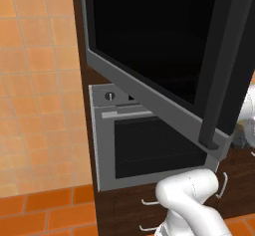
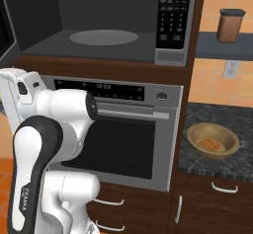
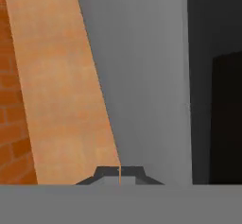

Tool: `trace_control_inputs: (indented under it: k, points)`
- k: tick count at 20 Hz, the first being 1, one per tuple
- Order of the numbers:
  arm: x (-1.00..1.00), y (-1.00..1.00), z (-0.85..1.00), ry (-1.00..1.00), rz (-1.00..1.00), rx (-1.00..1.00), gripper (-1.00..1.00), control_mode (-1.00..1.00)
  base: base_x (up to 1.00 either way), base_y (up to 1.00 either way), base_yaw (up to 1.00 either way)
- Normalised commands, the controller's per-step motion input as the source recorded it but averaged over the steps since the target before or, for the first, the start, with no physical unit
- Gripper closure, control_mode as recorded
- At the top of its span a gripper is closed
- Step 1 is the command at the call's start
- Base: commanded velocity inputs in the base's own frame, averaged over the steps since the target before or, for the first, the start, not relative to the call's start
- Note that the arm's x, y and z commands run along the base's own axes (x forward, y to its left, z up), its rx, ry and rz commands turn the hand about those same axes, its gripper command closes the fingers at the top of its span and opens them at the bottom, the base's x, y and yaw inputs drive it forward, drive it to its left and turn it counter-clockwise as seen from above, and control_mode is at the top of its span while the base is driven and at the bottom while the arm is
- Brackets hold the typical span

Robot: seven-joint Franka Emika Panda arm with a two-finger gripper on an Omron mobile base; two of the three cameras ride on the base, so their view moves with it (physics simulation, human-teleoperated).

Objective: Open the microwave, place the bowl with waffle inside the microwave, then close the microwave door and turn it on.

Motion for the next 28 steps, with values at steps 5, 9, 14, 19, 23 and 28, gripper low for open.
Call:
trace_control_inputs:
  k: [5,9,14,19,23,28]
  points:
    - [-0.11,1.0,-0.01,-0.35,0.34,0.0,1.0,-1.0,0.0,0.0,0.0]
    - [-0.16,1.0,0.03,-0.36,0.27,-0.01,1.0,-1.0,0.0,0.0,0.0]
    - [-0.06,0.99,0.0,-0.33,0.07,-0.12,1.0,-1.0,0.0,0.0,0.0]
    - [-0.19,-0.15,-0.04,-0.31,-0.1,-0.05,1.0,-1.0,0.0,0.0,0.0]
    - [0.0,-1.0,-0.2,-0.05,-0.25,0.0,1.0,-1.0,0.0,0.0,0.0]
    - [0.04,-1.0,-0.2,0.02,-0.43,0.05,1.0,-1.0,0.0,0.0,0.0]
